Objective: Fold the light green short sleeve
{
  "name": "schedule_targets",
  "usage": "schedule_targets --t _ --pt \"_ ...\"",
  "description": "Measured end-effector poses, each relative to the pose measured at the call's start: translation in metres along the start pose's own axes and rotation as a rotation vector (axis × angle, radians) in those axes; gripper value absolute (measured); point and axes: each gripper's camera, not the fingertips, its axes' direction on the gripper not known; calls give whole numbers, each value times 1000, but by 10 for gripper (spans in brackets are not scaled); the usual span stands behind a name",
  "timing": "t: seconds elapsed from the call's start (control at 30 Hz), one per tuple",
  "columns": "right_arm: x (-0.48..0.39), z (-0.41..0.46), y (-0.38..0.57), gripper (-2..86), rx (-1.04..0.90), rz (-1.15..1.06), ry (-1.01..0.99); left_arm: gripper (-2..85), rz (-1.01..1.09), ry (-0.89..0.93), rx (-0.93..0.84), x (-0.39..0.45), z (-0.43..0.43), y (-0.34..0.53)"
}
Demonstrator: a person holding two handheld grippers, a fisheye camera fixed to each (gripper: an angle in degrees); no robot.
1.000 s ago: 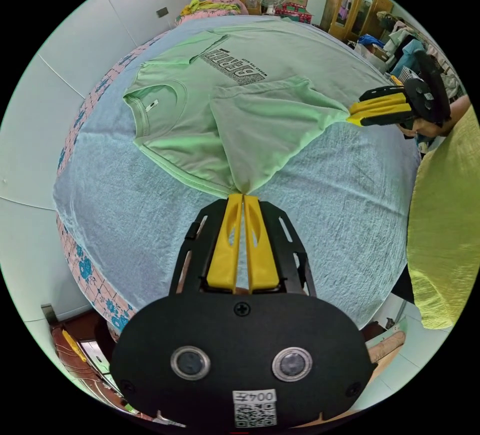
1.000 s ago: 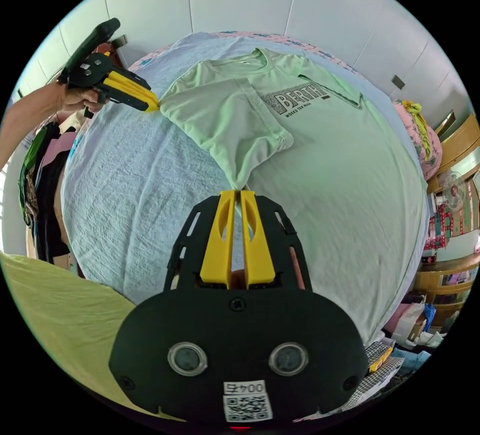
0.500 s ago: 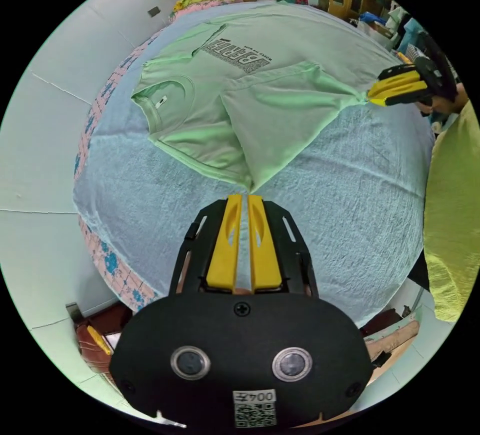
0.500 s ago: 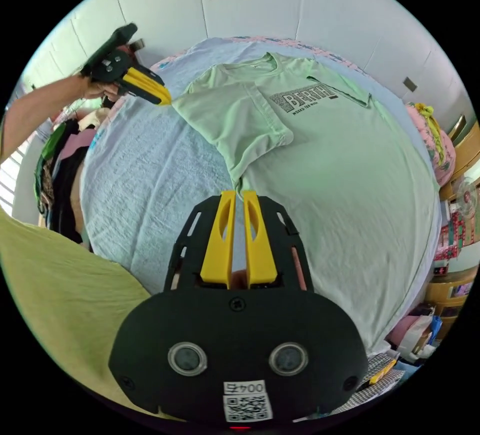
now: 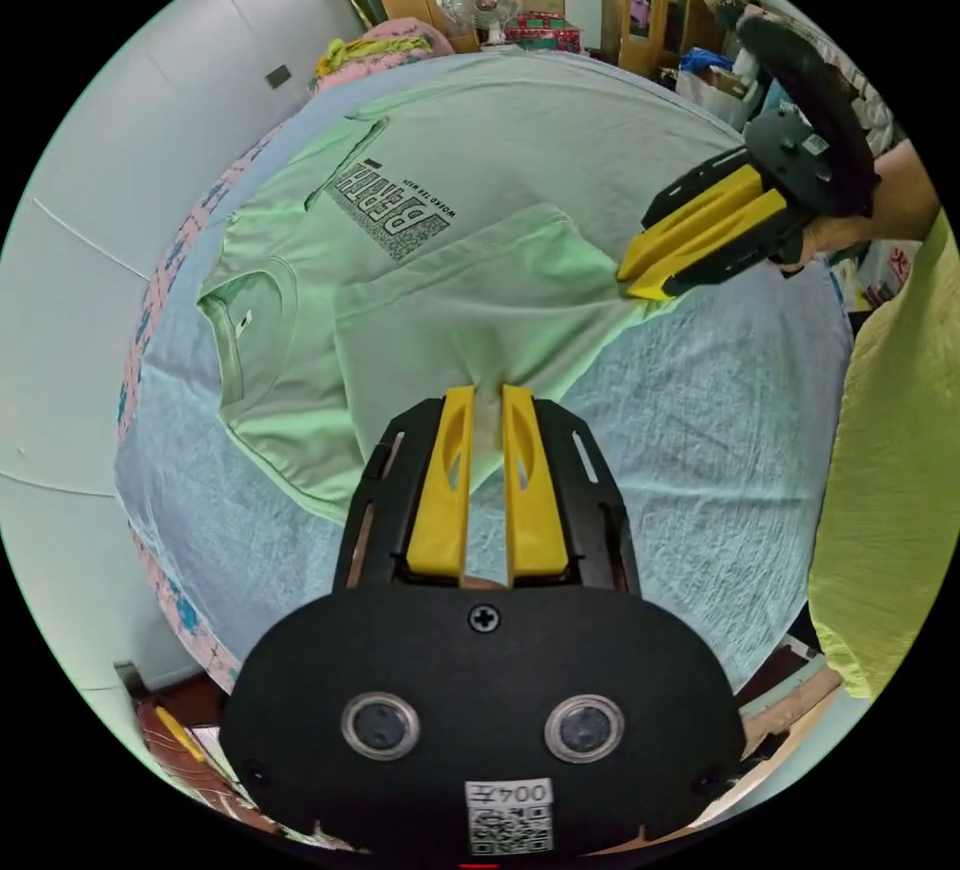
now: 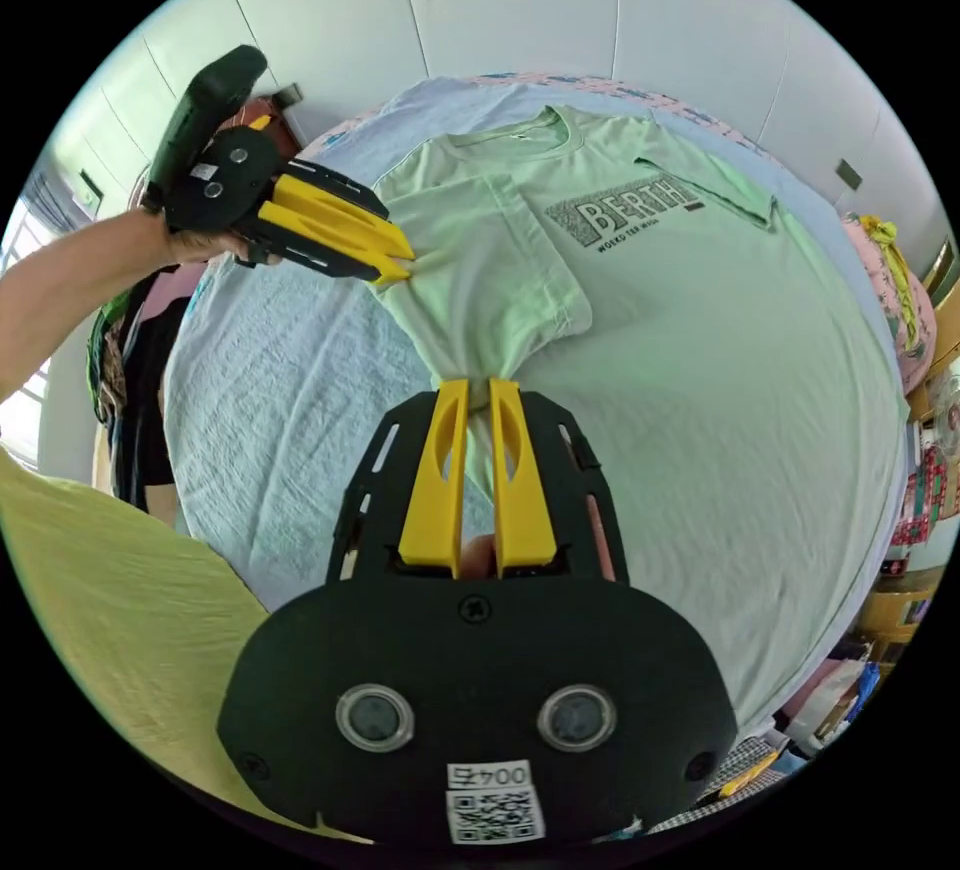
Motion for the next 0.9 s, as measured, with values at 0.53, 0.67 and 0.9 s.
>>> schedule_targets --t 0.53,0.67,0.9 --pt "107 -171 137 18 166 495 -210 3 -594 327 295 -38 -179 72" --pt "127 -221 180 3 234 572 -231 2 -591 385 265 -6 -198 47" --pt "182 -278 211 -6 237 463 -297 2 -600 398 268 36 -222 -55"
